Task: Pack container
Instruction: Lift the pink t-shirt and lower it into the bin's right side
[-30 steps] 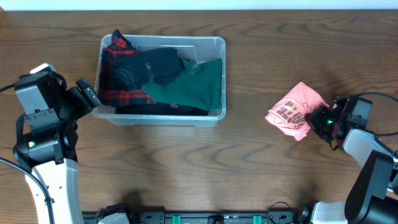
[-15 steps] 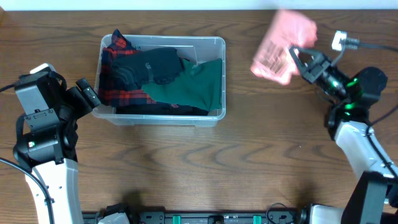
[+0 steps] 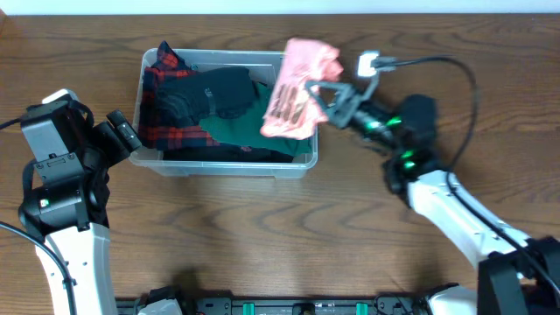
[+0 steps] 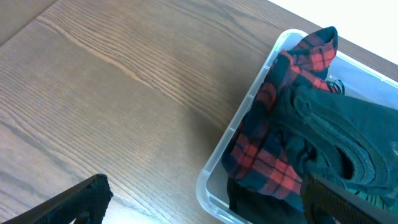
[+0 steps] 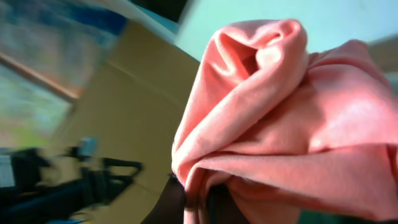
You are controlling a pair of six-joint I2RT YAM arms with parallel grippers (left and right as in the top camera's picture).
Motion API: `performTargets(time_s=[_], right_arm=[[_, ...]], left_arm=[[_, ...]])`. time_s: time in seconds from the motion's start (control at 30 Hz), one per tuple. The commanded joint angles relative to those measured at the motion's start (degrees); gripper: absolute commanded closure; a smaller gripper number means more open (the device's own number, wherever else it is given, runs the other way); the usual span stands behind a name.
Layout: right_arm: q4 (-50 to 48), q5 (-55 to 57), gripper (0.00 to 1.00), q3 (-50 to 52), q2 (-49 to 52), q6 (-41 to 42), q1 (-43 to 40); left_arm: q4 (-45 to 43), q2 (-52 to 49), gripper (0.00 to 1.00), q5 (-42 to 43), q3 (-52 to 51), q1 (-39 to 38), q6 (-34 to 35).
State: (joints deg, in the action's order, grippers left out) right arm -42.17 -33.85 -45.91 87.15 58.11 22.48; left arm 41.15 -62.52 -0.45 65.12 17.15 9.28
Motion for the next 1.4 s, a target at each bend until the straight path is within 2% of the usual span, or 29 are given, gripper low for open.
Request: performTargets(time_s=[0.0,0.23,0.6,0.7,0.8,0.87,0.9,0.93,0.97,1.03,1.1,1.37], right_arm=[[1.11,12.57,0.99,-0.15,3.08,-8.20,4.79],[0.57,12.55,0.99,-0.15,9.07,-7.56,6.58],[-20.11,5.29,0.99,-0.17,10.62,-4.76,6.64],[-18.91,5.57,0.99,-0.17,10.69,-5.27,6.54],[-13.49,7.98,0.99,-0.17,10.73,-7.17,6.29],[-8.94,10.19,0.99,-0.17,10.84,-11.23,6.32],[-6.16,11.28,0.85,-0.17,10.84,-14.97,6.32],[-3.91,11.34,0.34,-0.17,10.84,-20.06,6.29],[-2.38,11.23,0.01,-0.17,10.84,-24.37,6.08],[2.12,11.08,0.01,-0.17,10.67,-30.58,5.35],[4.83,9.35,0.01,-0.17,10.54,-30.10,3.69],[4.72,-3.43,0.01,-0.17,8.17,-18.91,-7.41]], left_arm=[[0.02,0.02,0.02,-0.68,-0.13,0.20,0.90],[0.00,0.02,0.02,-0.68,-0.13,0.17,0.90],[0.02,0.02,0.02,-0.68,-0.13,0.17,0.90],[0.00,0.02,0.02,-0.68,-0.13,0.17,0.90],[0.00,0.02,0.02,-0.68,-0.13,0.20,0.90],[0.00,0.02,0.02,-0.68,-0.13,0.17,0.90],[0.02,0.02,0.02,-0.68,-0.13,0.17,0.90],[0.02,0.02,0.02,-0.68,-0.13,0.17,0.90],[0.00,0.02,0.02,-0.68,-0.13,0.17,0.90],[0.00,0.02,0.02,-0.68,-0.13,0.17,0.90],[0.02,0.02,0.02,-0.68,-0.13,0.17,0.90],[0.02,0.02,0.02,-0.68,-0.13,0.20,0.90]])
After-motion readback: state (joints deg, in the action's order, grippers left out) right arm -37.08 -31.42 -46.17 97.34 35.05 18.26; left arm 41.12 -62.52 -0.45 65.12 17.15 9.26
